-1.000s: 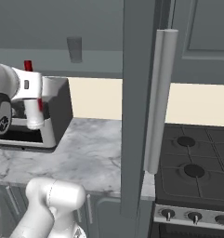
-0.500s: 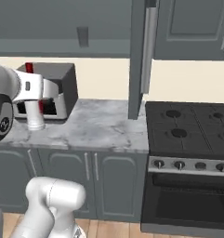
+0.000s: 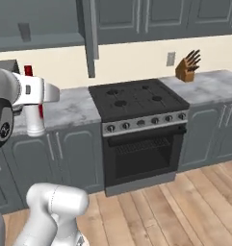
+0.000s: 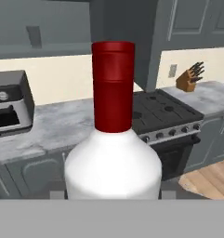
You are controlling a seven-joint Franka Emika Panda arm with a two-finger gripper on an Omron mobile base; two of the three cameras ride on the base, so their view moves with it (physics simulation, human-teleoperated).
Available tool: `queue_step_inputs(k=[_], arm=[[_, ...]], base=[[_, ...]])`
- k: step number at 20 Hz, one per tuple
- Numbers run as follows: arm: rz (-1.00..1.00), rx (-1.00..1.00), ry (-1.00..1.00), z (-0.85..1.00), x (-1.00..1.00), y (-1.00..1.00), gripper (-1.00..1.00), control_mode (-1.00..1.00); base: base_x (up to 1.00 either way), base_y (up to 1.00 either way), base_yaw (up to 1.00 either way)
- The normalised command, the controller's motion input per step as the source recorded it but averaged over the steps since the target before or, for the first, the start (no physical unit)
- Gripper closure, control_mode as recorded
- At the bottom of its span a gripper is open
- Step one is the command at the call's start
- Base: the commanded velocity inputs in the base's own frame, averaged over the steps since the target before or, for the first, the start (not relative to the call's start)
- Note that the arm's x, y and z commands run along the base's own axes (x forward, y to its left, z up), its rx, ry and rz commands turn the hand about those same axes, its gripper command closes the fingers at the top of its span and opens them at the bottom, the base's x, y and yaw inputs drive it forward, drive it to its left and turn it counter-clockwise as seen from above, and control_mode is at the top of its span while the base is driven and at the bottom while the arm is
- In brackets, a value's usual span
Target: There is a bowl on the dining counter. Grab a lemon wedge from the fridge and place it in the bowl. Then get the liquor bottle and glass cup from the cabinet and place them next to the bowl.
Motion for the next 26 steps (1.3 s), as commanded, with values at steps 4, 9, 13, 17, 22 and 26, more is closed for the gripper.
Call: queue_step_inputs(k=[4, 9, 13, 17, 22, 26], arm=[[0.0, 0.0, 0.0, 0.0, 0.0, 0.0, 1.0, 1.0], [0.0, 0.0, 0.0, 0.0, 0.0, 0.0, 1.0, 1.0], [0.0, 0.0, 0.0, 0.0, 0.0, 0.0, 1.0, 1.0], [0.0, 0.0, 0.0, 0.0, 0.0, 0.0, 1.0, 1.0], [0.0, 0.0, 0.0, 0.0, 0.0, 0.0, 1.0, 1.0], [0.0, 0.0, 0.0, 0.0, 0.0, 0.0, 1.0, 1.0]], base=[[-0.23, -0.36, -0.79], [0.06, -0.53, -0.76], [0.37, -0.44, -0.65], [0.66, -0.34, -0.55], [0.97, -0.2, -0.37], [1.0, -0.01, -0.2]])
